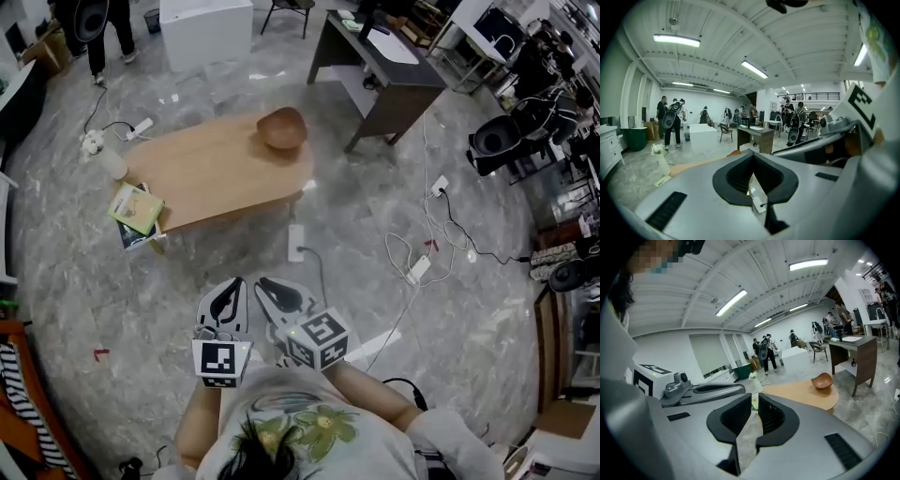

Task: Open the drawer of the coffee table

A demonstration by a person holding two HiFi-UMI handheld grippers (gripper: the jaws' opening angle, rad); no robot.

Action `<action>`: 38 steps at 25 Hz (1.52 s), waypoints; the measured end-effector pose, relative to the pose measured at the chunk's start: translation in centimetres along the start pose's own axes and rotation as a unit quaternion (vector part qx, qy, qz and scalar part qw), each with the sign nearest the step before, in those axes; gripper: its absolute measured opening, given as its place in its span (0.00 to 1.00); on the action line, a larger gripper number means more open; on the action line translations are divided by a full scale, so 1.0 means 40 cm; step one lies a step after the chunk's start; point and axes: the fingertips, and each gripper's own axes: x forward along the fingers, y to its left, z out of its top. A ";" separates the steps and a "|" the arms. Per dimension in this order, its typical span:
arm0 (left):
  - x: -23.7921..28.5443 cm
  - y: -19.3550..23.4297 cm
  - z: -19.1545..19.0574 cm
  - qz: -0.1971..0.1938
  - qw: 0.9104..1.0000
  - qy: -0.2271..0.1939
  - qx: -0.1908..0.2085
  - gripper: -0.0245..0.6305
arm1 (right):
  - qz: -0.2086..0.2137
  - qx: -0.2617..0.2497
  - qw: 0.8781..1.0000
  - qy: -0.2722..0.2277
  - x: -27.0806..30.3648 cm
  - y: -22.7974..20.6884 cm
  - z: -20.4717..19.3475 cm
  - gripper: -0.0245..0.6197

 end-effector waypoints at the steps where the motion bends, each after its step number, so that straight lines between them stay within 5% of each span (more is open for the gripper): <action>1: 0.018 0.013 0.000 0.003 1.000 0.004 -0.002 0.05 | 0.008 0.004 1.000 0.007 0.016 -0.014 0.002 0.08; 19: 0.242 0.127 0.001 0.064 0.997 0.030 -0.027 0.05 | 0.082 0.039 0.993 0.074 0.185 -0.228 0.032 0.08; 24: 0.264 0.145 -0.043 0.070 0.996 0.046 -0.027 0.05 | 0.100 0.058 0.989 0.097 0.231 -0.251 -0.007 0.16; 38: 0.382 0.199 -0.141 0.030 0.995 0.087 -0.025 0.05 | 0.082 0.141 0.980 0.117 0.335 -0.332 -0.088 0.17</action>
